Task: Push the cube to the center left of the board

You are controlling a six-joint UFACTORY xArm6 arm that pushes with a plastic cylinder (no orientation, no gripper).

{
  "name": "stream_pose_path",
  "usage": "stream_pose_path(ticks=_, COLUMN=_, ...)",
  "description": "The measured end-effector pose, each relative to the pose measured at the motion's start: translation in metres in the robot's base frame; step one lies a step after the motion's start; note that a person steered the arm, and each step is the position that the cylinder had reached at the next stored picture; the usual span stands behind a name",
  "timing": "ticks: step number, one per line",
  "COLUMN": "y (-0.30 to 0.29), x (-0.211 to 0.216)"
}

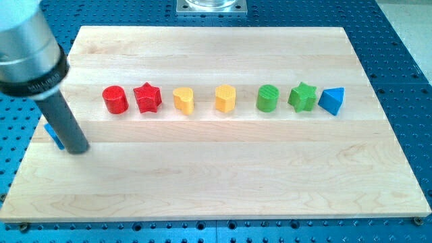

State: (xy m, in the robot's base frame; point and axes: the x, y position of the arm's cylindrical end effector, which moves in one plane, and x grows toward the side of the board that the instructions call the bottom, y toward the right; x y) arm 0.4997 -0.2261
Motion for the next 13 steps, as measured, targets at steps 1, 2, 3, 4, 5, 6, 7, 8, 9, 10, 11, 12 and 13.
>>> stream_pose_path(ticks=1, y=-0.007, x=0.010)
stream_pose_path(ticks=2, y=-0.049, x=0.019)
stream_pose_path(ticks=3, y=-0.052, x=-0.011)
stream_pose_path(ticks=4, y=-0.013, x=-0.027)
stream_pose_path(ticks=5, y=-0.001, x=-0.024)
stream_pose_path(ticks=6, y=0.003, x=-0.019)
stream_pose_path(ticks=7, y=0.010, x=-0.038)
stream_pose_path(ticks=8, y=0.016, x=-0.057)
stream_pose_path(ticks=9, y=-0.014, x=-0.047)
stream_pose_path(ticks=10, y=-0.058, x=-0.093)
stream_pose_path(ticks=11, y=-0.019, x=-0.151)
stream_pose_path(ticks=12, y=0.052, x=-0.147)
stream_pose_path(ticks=13, y=0.026, x=-0.137)
